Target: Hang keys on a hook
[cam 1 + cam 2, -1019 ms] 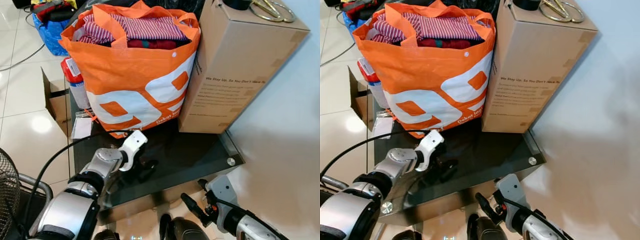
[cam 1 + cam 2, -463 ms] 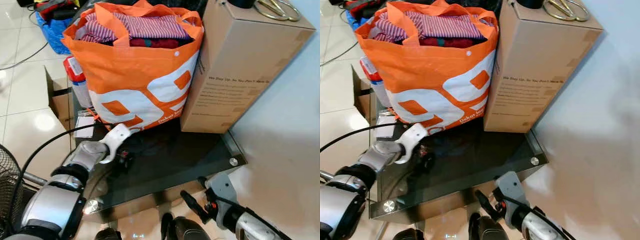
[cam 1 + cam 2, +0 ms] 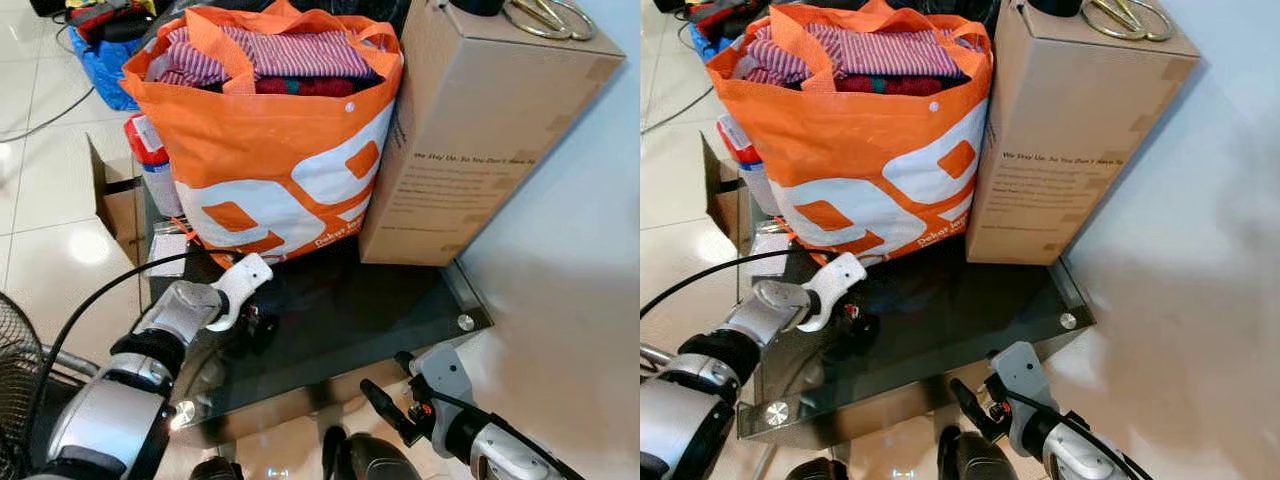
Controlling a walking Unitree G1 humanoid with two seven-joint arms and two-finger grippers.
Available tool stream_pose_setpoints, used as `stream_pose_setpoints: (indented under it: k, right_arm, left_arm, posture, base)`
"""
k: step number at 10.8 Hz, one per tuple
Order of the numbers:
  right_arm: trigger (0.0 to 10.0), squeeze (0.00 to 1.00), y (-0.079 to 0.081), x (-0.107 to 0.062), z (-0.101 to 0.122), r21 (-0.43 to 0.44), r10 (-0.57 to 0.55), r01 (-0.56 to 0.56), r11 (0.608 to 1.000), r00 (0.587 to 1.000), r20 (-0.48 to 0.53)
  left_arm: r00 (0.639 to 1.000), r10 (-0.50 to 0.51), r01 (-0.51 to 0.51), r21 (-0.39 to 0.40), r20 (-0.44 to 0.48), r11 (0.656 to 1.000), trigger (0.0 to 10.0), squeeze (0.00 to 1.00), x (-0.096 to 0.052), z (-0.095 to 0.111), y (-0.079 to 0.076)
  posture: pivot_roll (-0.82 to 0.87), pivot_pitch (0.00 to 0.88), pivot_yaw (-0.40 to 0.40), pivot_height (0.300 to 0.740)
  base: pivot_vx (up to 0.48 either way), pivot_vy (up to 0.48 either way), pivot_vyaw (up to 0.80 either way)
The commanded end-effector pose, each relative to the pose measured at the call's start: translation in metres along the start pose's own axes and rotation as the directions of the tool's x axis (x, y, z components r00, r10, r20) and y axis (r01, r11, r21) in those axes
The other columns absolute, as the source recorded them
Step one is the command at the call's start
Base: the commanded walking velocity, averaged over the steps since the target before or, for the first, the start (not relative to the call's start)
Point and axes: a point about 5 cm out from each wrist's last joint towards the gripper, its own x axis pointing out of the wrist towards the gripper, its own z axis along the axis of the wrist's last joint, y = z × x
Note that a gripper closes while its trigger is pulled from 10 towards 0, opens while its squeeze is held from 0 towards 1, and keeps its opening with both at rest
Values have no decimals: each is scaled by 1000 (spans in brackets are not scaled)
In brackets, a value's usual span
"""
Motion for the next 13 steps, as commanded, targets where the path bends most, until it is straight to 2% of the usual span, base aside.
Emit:
stream_pose_setpoints:
  k: [1, 3, 5, 6, 8, 9, 10, 13]
  right_arm:
    - [10000, 0, -1, -1, -3, 8, -5, 5, 1000, 1000, -8]
    - [10000, 0, -2, -2, -3, 10, -11, 11, 1000, 1000, -6]
    - [10000, 0, -2, 0, -4, 12, -14, 14, 1000, 1000, -4]
    - [10000, 0, -1, 1, -4, 14, -14, 14, 1000, 1000, -2]
    - [10000, 0, -1, 1, -4, 14, -14, 14, 1000, 1000, 0]
    - [10000, 0, -1, 1, -4, 14, -15, 15, 1000, 1000, 0]
    - [10000, 0, -2, 0, -4, 12, -15, 15, 1000, 1000, -1]
    - [10000, 0, -1, 0, -5, 13, -14, 14, 1000, 1000, -3]
  left_arm:
    - [997, -72, 71, -10, -33, 997, 10000, 0, 6, -6, -13]
    - [998, -37, 45, 178, -45, 983, 10000, 0, -12, 2, 5]
    - [992, -115, 124, 251, -49, 960, 10000, 0, -36, 6, 13]
    - [983, -169, 182, 276, -70, 944, 39, 0, -46, 3, 11]
    - [957, -267, 288, 278, -112, 916, 0, 0, -53, -3, -3]
    - [951, -250, 294, 288, -180, 911, 0, 0, -51, -11, -4]
    - [955, -159, 238, 328, -251, 914, 0, 0, -51, -19, 5]
    - [946, -160, 249, 316, -281, 915, 0, 0, -58, -19, 6]
  posture:
    - [-198, 167, -74, 740]
    - [-196, 163, -64, 740]
    - [-188, 162, -58, 740]
    - [-185, 163, -56, 740]
    - [-186, 161, -56, 740]
    - [-189, 161, -57, 740]
    - [-191, 162, -58, 740]
    - [-187, 160, -57, 740]
  base:
    - [0, 0, 0]
    - [0, 0, 0]
    - [0, 0, 0]
    - [0, 0, 0]
    - [0, 0, 0]
    - [0, 0, 0]
    - [0, 0, 0]
    - [0, 0, 0]
